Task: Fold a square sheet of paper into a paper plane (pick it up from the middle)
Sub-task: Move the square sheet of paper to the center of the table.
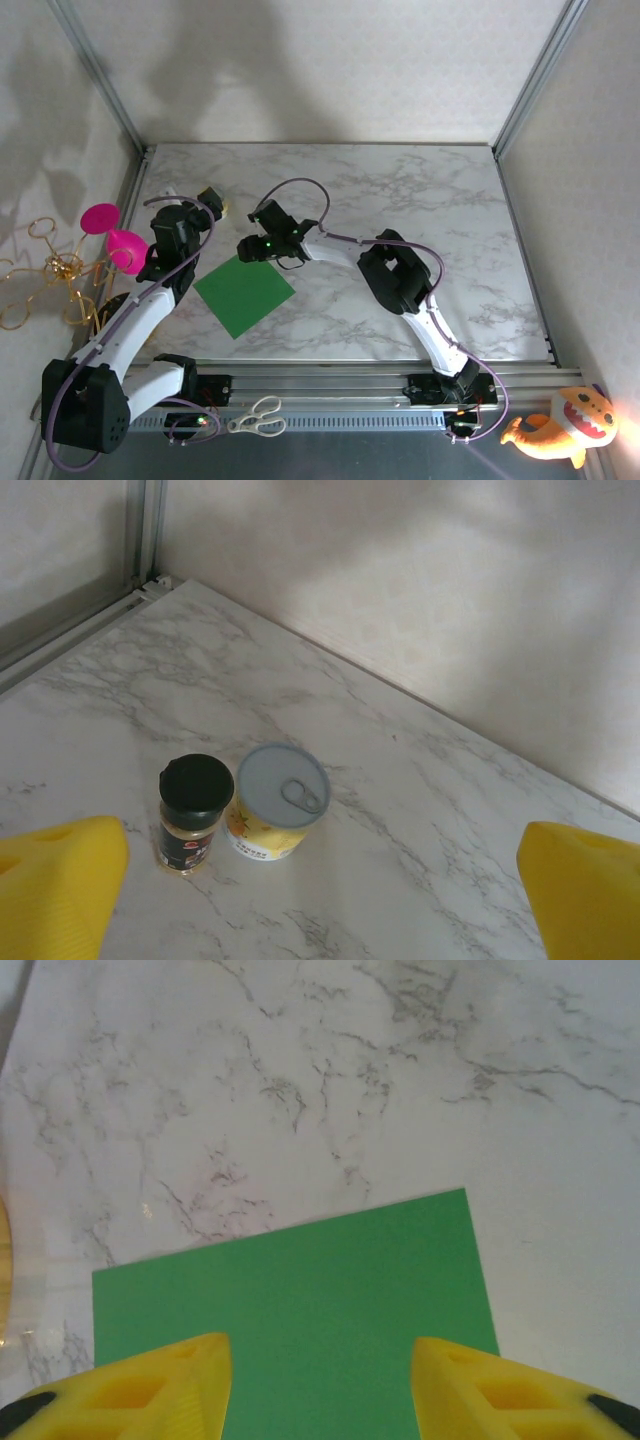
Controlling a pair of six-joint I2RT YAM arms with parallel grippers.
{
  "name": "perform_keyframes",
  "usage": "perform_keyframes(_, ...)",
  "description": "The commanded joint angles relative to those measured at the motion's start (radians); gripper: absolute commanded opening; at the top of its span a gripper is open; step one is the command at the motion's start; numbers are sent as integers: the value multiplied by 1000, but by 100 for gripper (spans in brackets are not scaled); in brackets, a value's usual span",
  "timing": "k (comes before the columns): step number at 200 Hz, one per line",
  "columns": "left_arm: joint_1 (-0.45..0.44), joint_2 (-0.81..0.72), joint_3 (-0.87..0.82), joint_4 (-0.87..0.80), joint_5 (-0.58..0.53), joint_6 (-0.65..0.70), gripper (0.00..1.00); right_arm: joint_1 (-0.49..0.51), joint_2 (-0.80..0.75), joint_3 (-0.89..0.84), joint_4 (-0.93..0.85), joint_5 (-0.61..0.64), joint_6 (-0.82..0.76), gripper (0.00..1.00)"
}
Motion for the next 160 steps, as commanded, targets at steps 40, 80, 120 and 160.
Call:
perform_keyframes(40, 6, -10, 18, -7, -17, 17, 99, 9, 88, 122, -170, 26, -15, 51)
perform_keyframes(80, 6, -5, 18, -9, -32, 21, 99, -27, 93, 118, -264, 134, -17, 52)
perform_keyframes(120, 6, 12, 30, -12, -10, 19, 99, -140, -29, -95, -231, 245, 9, 52)
perform_keyframes(160, 3, 48, 54, -30, 54, 12, 99, -282, -158, -296, -180, 327, -3, 52)
